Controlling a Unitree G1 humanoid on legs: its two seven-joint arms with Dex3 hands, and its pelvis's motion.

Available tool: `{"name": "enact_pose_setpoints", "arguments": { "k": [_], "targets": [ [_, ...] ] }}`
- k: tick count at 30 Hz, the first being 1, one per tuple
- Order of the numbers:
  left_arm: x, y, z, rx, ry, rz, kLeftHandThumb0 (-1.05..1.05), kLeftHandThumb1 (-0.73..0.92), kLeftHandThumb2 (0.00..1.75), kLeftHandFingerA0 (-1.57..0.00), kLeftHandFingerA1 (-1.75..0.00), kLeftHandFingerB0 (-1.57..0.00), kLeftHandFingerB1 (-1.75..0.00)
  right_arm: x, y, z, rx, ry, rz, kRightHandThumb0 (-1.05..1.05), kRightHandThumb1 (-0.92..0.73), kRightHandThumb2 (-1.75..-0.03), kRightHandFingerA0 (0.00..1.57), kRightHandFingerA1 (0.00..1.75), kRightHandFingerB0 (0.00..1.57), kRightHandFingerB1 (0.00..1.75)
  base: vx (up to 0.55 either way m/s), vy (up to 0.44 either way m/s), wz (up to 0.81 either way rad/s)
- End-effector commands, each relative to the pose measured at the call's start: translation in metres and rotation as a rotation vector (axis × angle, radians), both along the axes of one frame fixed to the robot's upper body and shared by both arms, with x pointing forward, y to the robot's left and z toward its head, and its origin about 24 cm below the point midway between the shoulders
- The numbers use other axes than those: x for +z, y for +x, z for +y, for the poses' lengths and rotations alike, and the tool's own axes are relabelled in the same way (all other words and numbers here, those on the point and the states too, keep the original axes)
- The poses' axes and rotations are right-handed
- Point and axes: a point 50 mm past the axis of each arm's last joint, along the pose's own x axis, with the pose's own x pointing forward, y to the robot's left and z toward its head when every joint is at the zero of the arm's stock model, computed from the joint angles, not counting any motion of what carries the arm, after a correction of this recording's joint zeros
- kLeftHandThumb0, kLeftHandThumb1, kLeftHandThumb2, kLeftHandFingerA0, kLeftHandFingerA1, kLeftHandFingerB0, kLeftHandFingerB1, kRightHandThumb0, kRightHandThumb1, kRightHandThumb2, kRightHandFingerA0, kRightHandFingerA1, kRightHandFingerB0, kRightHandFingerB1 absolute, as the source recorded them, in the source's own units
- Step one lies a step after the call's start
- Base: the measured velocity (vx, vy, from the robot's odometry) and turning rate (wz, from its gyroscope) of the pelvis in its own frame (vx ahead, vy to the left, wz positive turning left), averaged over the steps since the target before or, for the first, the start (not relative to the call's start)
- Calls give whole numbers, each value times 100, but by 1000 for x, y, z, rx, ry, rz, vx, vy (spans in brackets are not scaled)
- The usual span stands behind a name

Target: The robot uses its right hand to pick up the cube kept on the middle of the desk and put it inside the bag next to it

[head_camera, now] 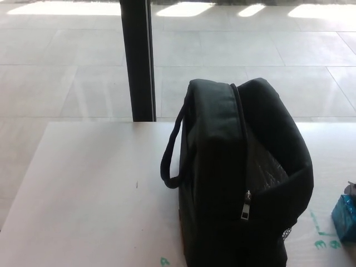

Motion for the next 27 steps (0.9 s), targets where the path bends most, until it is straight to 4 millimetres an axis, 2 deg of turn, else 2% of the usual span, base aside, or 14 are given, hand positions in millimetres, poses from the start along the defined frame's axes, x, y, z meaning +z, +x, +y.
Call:
{"name": "enact_pose_setpoints", "arguments": {
  "k": [1,3,6,11,12,13,14,15,16,18,21,23,24,27],
  "targets": [
    [4,3,0,-43,-5,-11,-68,42,82,-29,-58,-38,-55,-29,-19,3,99,62,-63,-28,-77,-83,79,140,74,82,0,0,0],
    [4,3,0,-30,-11,-8,-67,41,81,-31,-59,-39,-56,-28,-19,2,104,83,-82,-28,-75,-84,83,129,75,66,0,0,0],
    [4,3,0,-28,-11,-6,-66,41,81,-30,-58,-39,-56,-27,-18,2,107,99,-96,-27,-74,-86,84,131,76,64,0,0,0],
    [4,1,1,-53,14,-1,-70,43,83,-29,-59,-40,-56,-24,-20,3,150,135,-172,-28,-72,-80,86,149,78,63,0,0,0],
    [4,1,0,-51,5,-2,-69,42,82,-28,-59,-40,-56,-23,-19,2,141,138,-174,-28,-75,-82,85,156,80,70,0,0,0],
    [3,0,0,-52,-1,3,-67,42,82,-27,-58,-40,-57,-22,-19,1,138,150,-195,-26,-74,-83,83,165,70,125,0,0,0],
    [3,0,0,-52,-1,3,-67,42,82,-27,-58,-40,-57,-22,-19,1,138,152,-198,-26,-74,-83,83,165,70,125,0,0,0],
    [3,0,0,-48,2,3,-63,51,57,-36,-57,-43,-46,-19,-18,1,134,165,-218,-27,-72,-79,86,168,71,105,0,0,0],
    [2,0,0,-43,8,4,-70,43,81,-31,-60,-41,-56,-11,-16,-1,131,199,-272,-27,-71,-86,87,171,68,134,0,0,0],
    [2,-1,1,-45,11,9,-71,44,83,-32,-60,-39,-55,-7,-14,-2,138,206,-298,-24,-64,-94,84,174,70,150,0,0,0],
    [1,-2,1,-54,19,13,-68,42,83,-29,-59,-44,-57,16,-7,-9,130,214,-381,-19,-61,-94,84,173,70,152,0,0,0],
    [1,-1,1,-52,31,19,-63,40,84,-29,-59,-42,-57,28,-2,-13,112,221,-420,-20,-64,-91,85,172,74,138,0,0,0],
    [1,-1,1,-50,29,19,-65,43,84,-30,-59,-43,-57,46,3,-18,92,228,-475,-21,-63,-93,87,170,83,105,0,0,0],
    [0,-1,3,-47,28,28,-67,43,83,-32,-60,-43,-57,71,10,-26,46,287,-544,-20,-66,-98,83,175,69,146,0,0,0]
  ]
}}
